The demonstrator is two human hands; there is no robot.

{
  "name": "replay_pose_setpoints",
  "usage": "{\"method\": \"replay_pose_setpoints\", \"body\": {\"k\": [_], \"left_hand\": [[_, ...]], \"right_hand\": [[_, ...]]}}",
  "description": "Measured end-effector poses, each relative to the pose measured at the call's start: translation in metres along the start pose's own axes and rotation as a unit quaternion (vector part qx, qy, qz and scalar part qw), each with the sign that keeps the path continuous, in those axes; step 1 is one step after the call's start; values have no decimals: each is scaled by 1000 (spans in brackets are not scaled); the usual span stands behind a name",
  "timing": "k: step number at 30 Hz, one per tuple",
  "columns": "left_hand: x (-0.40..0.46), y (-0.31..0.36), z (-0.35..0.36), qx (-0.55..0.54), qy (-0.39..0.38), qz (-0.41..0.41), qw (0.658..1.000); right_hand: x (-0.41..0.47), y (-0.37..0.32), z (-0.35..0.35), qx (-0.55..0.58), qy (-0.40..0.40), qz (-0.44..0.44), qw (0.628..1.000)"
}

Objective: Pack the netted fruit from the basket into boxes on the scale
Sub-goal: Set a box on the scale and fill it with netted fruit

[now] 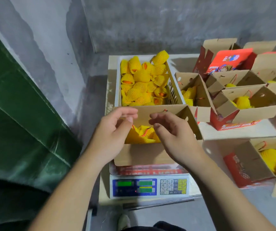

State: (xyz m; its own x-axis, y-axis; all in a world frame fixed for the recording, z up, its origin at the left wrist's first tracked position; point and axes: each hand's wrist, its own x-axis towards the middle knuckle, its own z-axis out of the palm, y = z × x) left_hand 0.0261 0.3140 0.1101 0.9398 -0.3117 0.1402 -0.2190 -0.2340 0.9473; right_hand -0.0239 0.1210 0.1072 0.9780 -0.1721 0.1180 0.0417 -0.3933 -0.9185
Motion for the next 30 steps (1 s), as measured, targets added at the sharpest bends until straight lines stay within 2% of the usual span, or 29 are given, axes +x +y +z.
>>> {"method": "replay_pose_setpoints", "body": {"k": [5,8,11,14,17,22,26,30], "left_hand": [[92,5,7,29,-65,5,997],[154,-12,16,75,-96,6,993],[219,-45,26,160,-125,-20,979],[274,-86,32,281,-161,-46,945],[319,-119,42,379,-187,-71,903],[374,-150,71,420,-213,-166,867],[396,-170,88,480,-243,-270,798],[395,-185,101,558,-224,-256,757]], "right_hand": [[67,5,-22,-41,15,-14,999],[124,22,-42,-106,-2,-15,994],[190,52,-60,-208,-41,21,977],[255,89,-64,-299,-95,47,949],[315,129,-54,-390,-159,47,906],[394,185,-29,-534,-216,-20,817],[416,219,-20,-639,-182,-71,744],[413,238,-2,-688,-171,-60,702]]}}
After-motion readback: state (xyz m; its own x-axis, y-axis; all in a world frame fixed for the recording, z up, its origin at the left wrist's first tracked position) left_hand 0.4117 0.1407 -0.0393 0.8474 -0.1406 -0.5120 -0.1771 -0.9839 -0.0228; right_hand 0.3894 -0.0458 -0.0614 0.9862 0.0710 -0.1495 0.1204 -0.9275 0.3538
